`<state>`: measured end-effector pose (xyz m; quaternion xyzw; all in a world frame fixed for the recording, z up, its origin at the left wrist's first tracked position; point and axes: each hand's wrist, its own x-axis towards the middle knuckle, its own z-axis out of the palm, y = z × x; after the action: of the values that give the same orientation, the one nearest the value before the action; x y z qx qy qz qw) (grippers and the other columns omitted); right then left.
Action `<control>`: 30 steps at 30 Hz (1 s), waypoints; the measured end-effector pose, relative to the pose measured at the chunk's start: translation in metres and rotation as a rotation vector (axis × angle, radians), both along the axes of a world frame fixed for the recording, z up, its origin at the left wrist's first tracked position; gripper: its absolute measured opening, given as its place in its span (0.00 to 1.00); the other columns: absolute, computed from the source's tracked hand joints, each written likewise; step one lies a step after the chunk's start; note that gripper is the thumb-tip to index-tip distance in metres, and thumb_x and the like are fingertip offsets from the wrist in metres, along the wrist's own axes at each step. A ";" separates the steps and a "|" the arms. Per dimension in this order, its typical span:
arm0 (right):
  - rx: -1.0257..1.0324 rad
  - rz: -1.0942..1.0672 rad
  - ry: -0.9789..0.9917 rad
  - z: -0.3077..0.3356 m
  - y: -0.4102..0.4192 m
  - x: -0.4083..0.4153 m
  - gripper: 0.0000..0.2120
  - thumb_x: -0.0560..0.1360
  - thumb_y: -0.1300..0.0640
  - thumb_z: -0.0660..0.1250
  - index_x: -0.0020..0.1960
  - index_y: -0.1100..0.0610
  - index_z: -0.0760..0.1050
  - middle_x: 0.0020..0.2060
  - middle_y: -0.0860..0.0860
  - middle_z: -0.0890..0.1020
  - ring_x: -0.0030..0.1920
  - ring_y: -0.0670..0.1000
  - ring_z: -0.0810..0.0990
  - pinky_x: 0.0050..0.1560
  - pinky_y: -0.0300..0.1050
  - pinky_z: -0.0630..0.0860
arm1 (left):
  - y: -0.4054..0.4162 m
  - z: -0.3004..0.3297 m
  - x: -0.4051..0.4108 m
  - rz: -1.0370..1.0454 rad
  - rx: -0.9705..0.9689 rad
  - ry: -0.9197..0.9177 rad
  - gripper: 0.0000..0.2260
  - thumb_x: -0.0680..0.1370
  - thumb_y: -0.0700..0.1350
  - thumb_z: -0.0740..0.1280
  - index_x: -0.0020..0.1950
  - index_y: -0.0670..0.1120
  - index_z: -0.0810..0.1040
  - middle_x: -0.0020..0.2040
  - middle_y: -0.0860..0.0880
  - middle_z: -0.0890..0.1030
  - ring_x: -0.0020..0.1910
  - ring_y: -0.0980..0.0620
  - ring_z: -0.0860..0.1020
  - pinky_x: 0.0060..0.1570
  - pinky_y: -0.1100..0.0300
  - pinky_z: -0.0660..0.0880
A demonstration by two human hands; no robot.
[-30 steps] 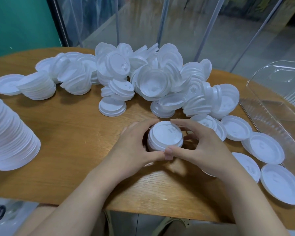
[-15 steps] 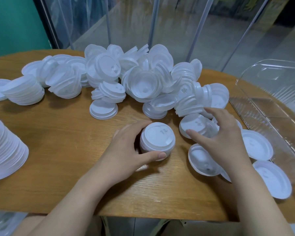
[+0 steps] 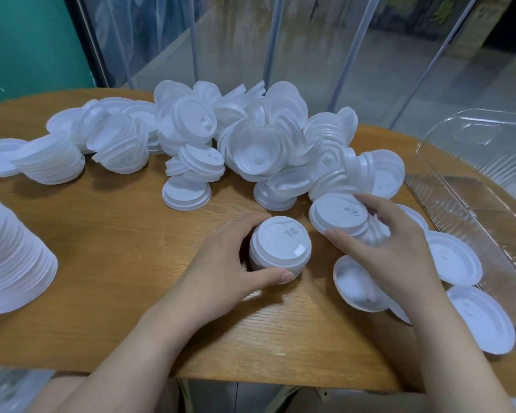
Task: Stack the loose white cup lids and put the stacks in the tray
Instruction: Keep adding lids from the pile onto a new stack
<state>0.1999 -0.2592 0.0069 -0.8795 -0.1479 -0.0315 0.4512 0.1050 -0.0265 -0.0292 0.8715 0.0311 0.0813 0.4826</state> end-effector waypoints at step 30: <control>0.016 0.304 0.075 0.002 0.009 -0.009 0.32 0.64 0.31 0.72 0.67 0.34 0.75 0.63 0.34 0.79 0.64 0.39 0.77 0.61 0.41 0.75 | 0.000 -0.002 -0.002 0.002 -0.007 0.011 0.44 0.61 0.63 0.83 0.74 0.63 0.70 0.66 0.66 0.76 0.66 0.66 0.73 0.69 0.57 0.72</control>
<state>0.1906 -0.2503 0.0090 -0.8440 -0.2621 0.0688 0.4628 0.1035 -0.0268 -0.0309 0.8701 0.0350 0.0769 0.4856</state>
